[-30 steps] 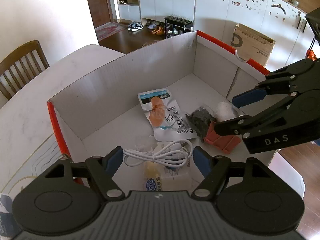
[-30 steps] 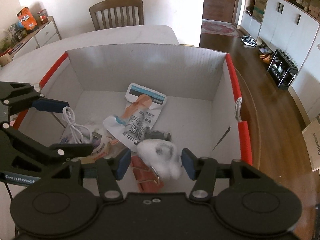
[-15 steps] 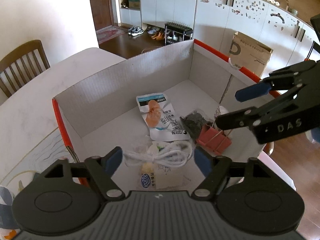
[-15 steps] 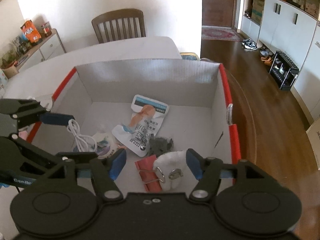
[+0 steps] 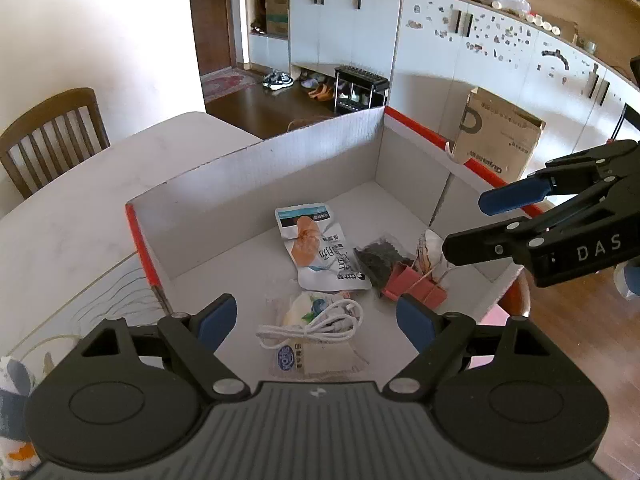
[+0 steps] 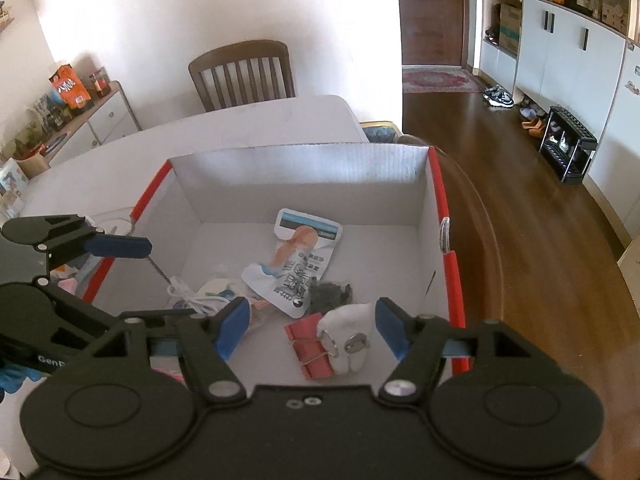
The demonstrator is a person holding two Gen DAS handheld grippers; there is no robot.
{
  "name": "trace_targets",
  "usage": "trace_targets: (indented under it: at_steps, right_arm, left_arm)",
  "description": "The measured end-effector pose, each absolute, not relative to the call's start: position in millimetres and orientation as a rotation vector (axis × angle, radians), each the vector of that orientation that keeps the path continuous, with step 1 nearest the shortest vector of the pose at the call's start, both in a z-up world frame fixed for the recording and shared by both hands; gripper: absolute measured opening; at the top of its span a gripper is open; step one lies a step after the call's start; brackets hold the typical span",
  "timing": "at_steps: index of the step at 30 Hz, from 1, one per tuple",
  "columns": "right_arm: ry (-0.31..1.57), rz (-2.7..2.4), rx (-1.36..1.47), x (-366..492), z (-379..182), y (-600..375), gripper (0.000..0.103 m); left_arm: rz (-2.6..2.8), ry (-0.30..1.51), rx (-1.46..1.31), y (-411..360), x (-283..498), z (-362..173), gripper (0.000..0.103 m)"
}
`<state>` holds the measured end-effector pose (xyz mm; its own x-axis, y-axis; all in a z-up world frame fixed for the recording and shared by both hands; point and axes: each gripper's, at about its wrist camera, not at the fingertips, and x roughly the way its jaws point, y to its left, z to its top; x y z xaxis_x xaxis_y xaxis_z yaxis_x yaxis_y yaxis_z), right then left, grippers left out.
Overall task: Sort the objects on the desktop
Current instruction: 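Open both tools to drop the plush and cable in the box, then withdraw both tools from the box back toward the table items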
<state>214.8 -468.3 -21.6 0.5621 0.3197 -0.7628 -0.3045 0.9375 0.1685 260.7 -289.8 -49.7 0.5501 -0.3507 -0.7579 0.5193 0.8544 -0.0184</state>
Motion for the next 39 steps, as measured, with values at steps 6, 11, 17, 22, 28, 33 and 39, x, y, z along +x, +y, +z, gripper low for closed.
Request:
trace_targets:
  at_steps: [6, 11, 17, 22, 28, 33, 39]
  right_arm:
    - [0.885, 0.388, 0.026, 205, -11, -464, 0.07]
    - [0.871, 0.406, 0.017, 196, -2, -451, 0.07]
    - [0.854, 0.417, 0.003, 185, 9, -430, 0.07]
    - [0.844, 0.413, -0.001, 173, 13, -408, 0.07]
    - [0.835, 0.416, -0.001, 158, 17, -374, 0.07]
    - [0.828, 0.432, 0.0, 148, 22, -345, 0.071]
    - [0.833, 0.439, -0.003, 139, 24, -311, 0.073]
  left_arm:
    - [-0.496, 0.822, 0.197, -280, 248, -40, 0.087]
    - [-0.488, 0.808, 0.172, -266, 239, -30, 0.087]
    - [-0.49, 0.783, 0.161, -242, 226, -20, 0.087]
    - [-0.485, 0.762, 0.133, -217, 215, -12, 0.087]
    - [-0.47, 0.737, 0.107, -181, 202, -5, 0.087]
    - [-0.46, 0.723, 0.09, -149, 194, -1, 0.087]
    - [-0.437, 0.715, 0.073, -109, 185, -1, 0.087]
